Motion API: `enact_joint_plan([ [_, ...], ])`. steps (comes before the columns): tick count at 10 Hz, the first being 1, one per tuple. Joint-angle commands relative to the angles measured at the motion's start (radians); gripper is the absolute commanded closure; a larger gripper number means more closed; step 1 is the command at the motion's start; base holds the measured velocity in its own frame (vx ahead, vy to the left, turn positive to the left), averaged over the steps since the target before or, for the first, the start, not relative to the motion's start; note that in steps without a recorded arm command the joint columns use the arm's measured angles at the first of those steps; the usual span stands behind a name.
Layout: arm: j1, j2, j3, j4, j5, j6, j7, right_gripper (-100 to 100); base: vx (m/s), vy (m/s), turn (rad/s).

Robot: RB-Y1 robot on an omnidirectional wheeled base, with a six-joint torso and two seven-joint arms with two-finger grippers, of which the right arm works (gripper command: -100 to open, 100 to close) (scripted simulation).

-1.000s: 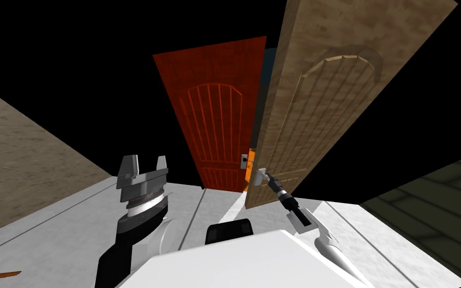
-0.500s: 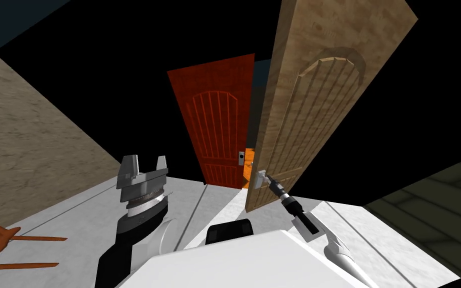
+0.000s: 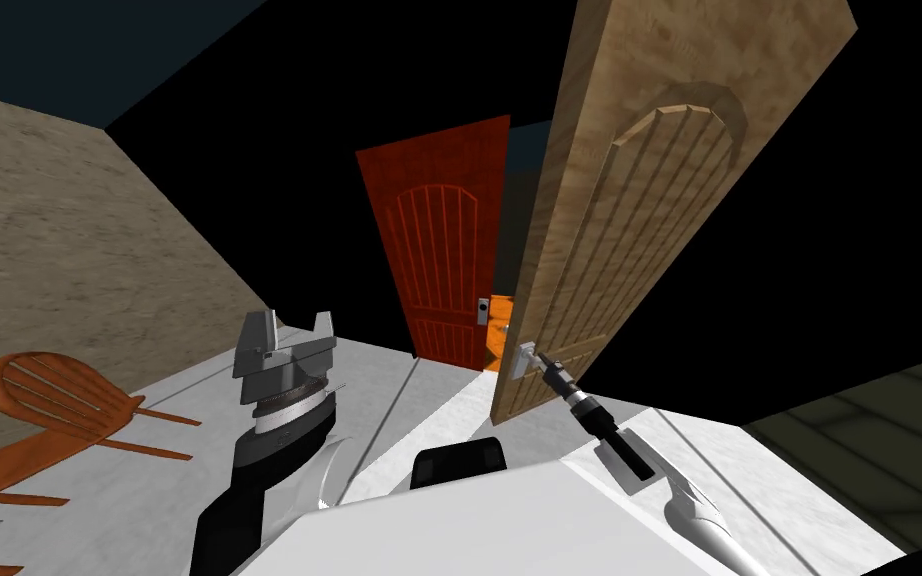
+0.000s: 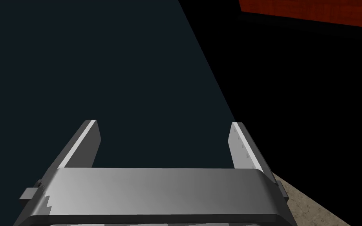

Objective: Pull the door open

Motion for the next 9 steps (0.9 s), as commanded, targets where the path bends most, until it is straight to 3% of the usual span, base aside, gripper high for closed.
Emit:
enact_joint_plan([
  [1, 0.012, -0.007, 0.014, 0.004, 0.008, -0.036, -0.012, 100, -0.162, -0.095, 0.138],
  [5, 0.034, -0.032, 0.020, 0.014, 0.015, -0.091, -0.035, 100, -0.198, -0.098, 0.122],
  [6, 0.029, -0.035, 0.008, 0.010, 0.011, -0.072, -0.032, 100, -0.062, -0.038, -0.011],
  [9, 0.039, -0.053, 0.013, 0.035, 0.018, -0.123, -0.049, 100, -0.193, -0.090, 0.178],
])
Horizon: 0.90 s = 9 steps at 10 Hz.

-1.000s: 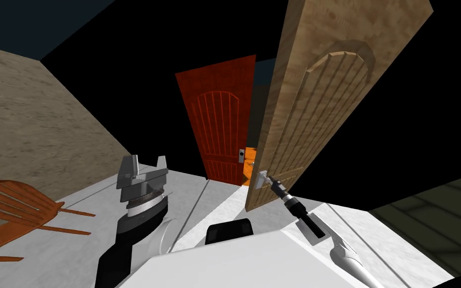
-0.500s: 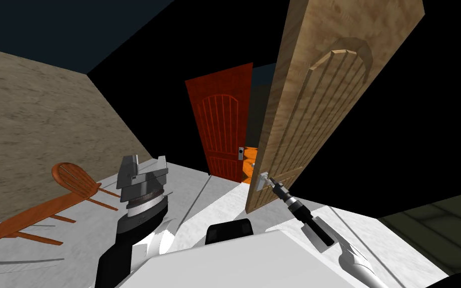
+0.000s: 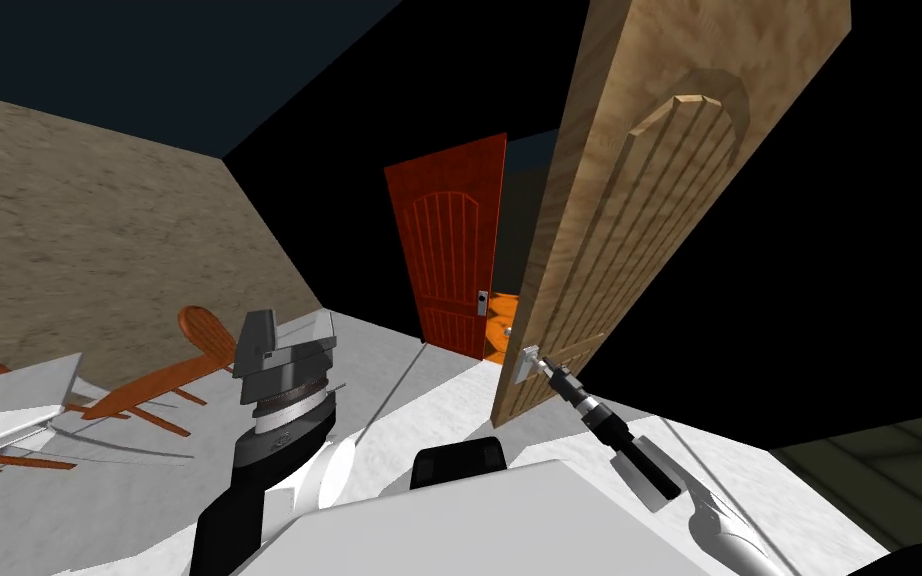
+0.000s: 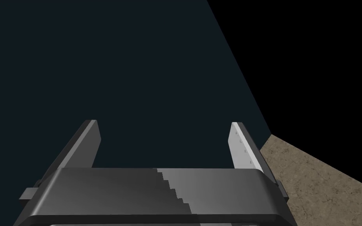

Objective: Pull the door open

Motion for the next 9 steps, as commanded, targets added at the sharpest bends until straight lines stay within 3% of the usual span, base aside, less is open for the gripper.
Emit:
enact_joint_plan([
  [1, 0.008, -0.003, 0.014, 0.010, 0.007, -0.034, -0.007, 100, -0.203, -0.119, 0.142],
  [6, 0.016, -0.027, 0.022, 0.039, 0.016, -0.101, -0.028, 100, -0.203, -0.113, 0.129],
  [7, 0.015, -0.029, 0.010, 0.037, 0.012, -0.086, -0.025, 100, -0.077, -0.043, -0.005],
  [9, 0.014, -0.039, 0.014, 0.056, 0.016, -0.112, -0.033, 100, -0.199, -0.087, 0.186],
])
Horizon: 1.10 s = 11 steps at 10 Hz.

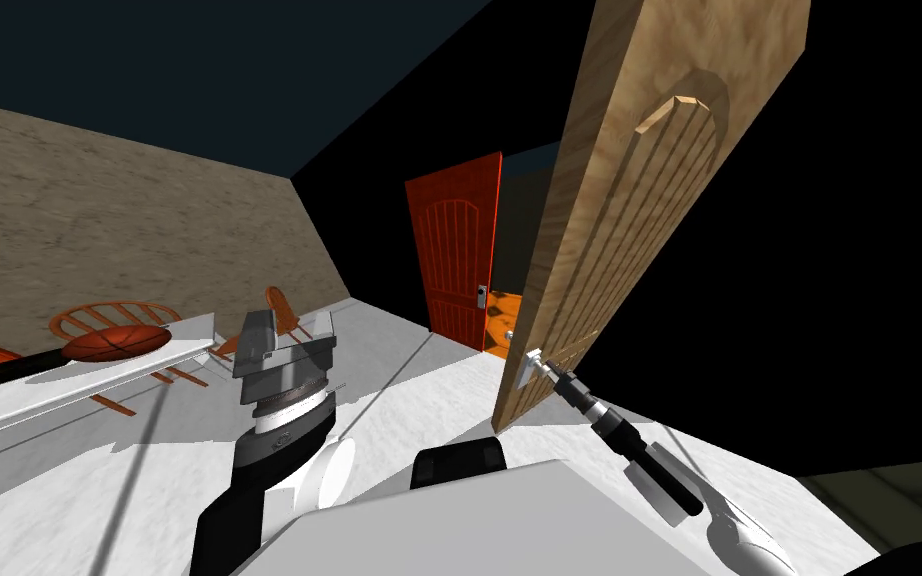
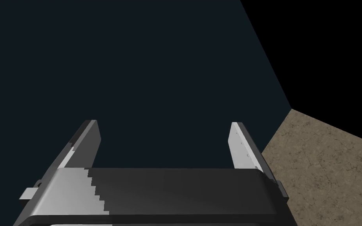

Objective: Pull the door open

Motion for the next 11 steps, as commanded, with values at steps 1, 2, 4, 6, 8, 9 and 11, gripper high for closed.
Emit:
enact_joint_plan([
  [1, 0.001, -0.003, 0.013, 0.008, 0.007, -0.027, -0.006, 100, -0.233, -0.139, 0.185],
  [2, -0.001, -0.007, 0.016, 0.015, 0.009, -0.038, -0.010, 100, -0.214, -0.117, 0.165],
  [4, -0.004, -0.014, 0.020, 0.029, 0.013, -0.061, -0.016, 100, -0.213, -0.115, 0.145],
  [6, -0.007, -0.021, 0.024, 0.040, 0.016, -0.080, -0.022, 100, -0.208, -0.127, 0.134],
  [8, -0.009, -0.026, 0.028, 0.050, 0.019, -0.096, -0.027, 100, -0.201, -0.100, 0.108],
  [9, -0.017, -0.032, 0.013, 0.058, 0.013, -0.087, -0.024, 100, -0.087, -0.056, 0.015],
  [11, -0.021, -0.037, 0.018, 0.070, 0.016, -0.100, -0.030, 100, -0.152, -0.089, 0.152],
])
